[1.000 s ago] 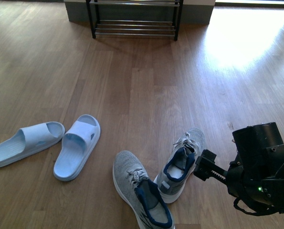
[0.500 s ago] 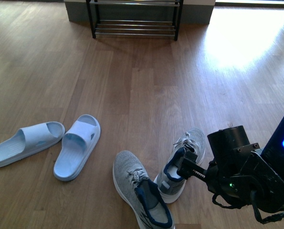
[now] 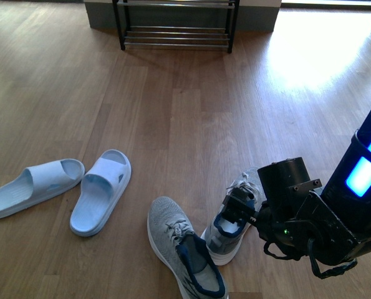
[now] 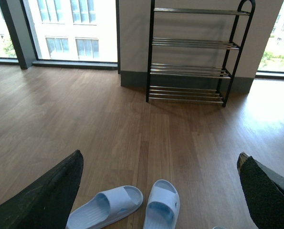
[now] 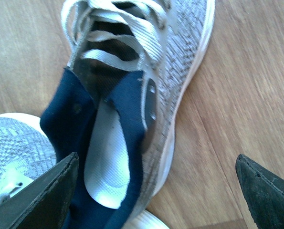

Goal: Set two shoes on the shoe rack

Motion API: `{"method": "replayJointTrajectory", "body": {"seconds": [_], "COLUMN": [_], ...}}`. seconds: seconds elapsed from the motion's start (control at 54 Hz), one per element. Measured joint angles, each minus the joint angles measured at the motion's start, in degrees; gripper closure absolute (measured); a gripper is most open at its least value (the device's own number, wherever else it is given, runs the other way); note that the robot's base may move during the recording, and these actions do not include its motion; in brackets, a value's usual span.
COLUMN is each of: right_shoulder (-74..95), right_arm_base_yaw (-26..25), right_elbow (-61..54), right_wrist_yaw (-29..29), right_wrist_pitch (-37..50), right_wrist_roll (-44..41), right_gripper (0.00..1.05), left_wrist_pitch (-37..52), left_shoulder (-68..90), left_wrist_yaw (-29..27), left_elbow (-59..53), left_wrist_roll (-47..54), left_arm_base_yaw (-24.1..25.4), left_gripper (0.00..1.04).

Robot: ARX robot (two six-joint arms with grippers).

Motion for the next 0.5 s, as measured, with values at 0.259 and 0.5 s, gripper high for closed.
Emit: {"method": "replayJointTrajectory", "body": {"seconds": [0.259, 0.5], "right_shoulder": [4.3, 8.6], "right_arm_base_yaw": [-0.5, -0.3], "right_elbow": [3.8, 6.7], "right_wrist_yaw": [1.0, 2.6], "right_wrist_pitch": [1.2, 3.7], "right_wrist_roll": [-4.7, -9.6], "right_gripper": [0.09, 0.09], "left_wrist_pitch": [0.0, 0.0], "left_shoulder": [0.0, 0.0], "left_wrist_yaw": [0.0, 0.0], "left_elbow": [0.0, 0.0], "left_wrist_roll": [0.0, 0.0], "left_arm_base_yaw": [0.0, 0.0], "left_gripper": [0.09, 0.09]}}
